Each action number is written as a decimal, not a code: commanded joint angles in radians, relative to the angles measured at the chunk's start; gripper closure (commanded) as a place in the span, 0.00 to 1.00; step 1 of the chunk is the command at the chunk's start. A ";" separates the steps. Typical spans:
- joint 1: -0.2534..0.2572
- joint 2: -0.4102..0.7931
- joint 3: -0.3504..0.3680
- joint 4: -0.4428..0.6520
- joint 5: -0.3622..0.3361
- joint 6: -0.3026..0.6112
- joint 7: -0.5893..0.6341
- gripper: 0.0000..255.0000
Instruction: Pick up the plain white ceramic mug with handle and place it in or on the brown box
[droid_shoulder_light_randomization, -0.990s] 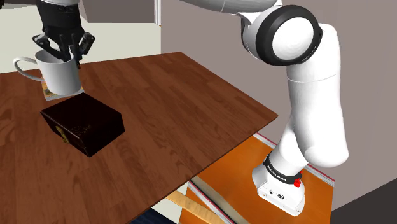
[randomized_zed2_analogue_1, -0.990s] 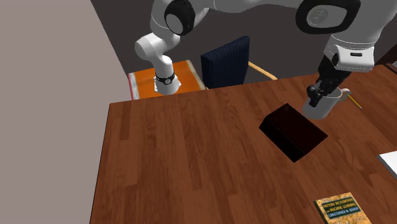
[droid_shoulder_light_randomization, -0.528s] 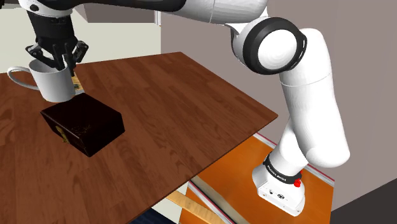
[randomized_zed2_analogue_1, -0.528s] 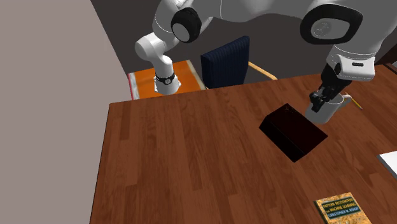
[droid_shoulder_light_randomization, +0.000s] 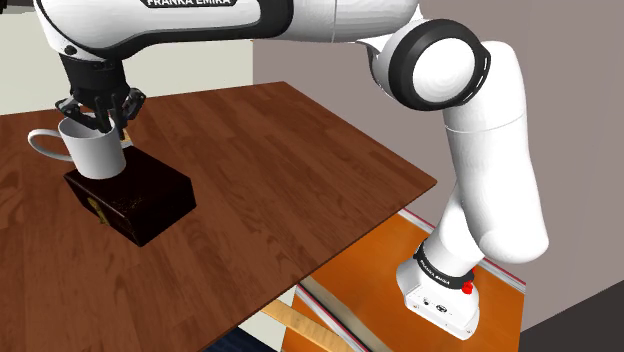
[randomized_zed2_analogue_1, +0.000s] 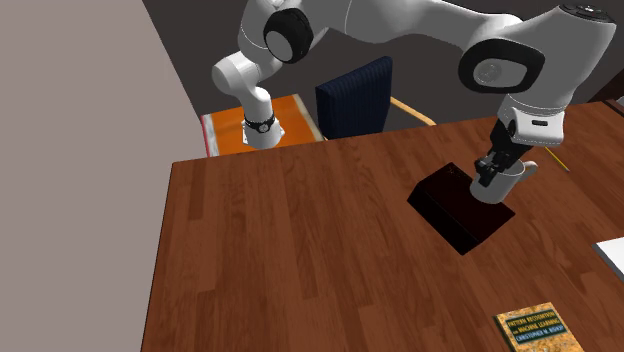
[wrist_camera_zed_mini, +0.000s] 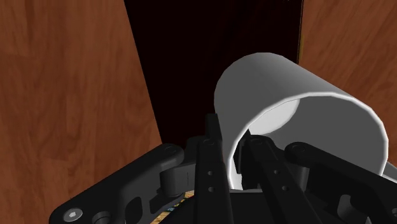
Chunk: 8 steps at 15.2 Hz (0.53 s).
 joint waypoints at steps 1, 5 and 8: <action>-0.003 -0.001 0.000 -0.027 -0.001 0.026 0.003 1.00; -0.007 -0.002 -0.001 -0.066 -0.003 0.064 0.008 1.00; -0.007 -0.001 -0.001 -0.066 -0.003 0.064 0.008 1.00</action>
